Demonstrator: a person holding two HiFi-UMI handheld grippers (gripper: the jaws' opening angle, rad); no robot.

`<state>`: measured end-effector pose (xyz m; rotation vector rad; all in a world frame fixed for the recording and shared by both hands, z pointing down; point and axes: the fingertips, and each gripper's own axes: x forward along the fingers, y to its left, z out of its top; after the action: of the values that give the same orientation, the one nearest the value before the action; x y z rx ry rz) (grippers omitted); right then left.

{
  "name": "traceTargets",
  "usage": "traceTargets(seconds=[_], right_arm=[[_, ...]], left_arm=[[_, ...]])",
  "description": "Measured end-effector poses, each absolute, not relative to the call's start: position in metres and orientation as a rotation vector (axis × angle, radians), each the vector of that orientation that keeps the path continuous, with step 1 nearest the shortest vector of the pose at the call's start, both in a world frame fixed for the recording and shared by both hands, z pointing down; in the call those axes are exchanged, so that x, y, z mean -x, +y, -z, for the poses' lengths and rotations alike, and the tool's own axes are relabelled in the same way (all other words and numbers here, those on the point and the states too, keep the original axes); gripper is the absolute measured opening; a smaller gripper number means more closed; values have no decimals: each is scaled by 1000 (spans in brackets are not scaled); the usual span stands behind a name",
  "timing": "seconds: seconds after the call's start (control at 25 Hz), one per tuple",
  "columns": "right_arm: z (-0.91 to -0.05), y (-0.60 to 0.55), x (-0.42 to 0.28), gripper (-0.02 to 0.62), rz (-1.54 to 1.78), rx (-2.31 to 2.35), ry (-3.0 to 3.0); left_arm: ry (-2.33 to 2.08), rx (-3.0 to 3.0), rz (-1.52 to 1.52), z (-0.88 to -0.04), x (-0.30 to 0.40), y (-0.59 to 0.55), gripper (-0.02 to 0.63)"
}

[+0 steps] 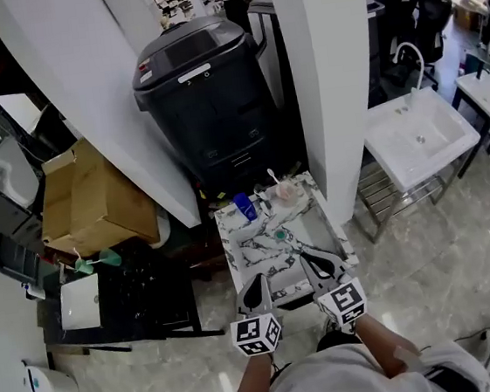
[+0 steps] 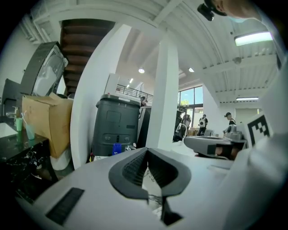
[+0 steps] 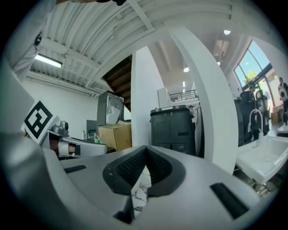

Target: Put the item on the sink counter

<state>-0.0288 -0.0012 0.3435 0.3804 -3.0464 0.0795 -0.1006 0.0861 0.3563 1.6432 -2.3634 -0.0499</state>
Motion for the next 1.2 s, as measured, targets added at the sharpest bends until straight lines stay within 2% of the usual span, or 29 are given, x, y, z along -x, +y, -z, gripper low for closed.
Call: traceTargets(seconds=[0.36, 0.76, 1.2], right_arm=[[-291, 79, 11, 3, 33, -493, -3125], [-264, 108, -15, 3, 153, -550, -3107], [-260, 130, -14, 3, 178, -503, -3099]], left_arm=[[-2538, -1646, 56, -317, 92, 175, 9], [-2565, -1741, 43, -292, 64, 190, 9], [-2537, -1759, 62, -292, 59, 202, 9]])
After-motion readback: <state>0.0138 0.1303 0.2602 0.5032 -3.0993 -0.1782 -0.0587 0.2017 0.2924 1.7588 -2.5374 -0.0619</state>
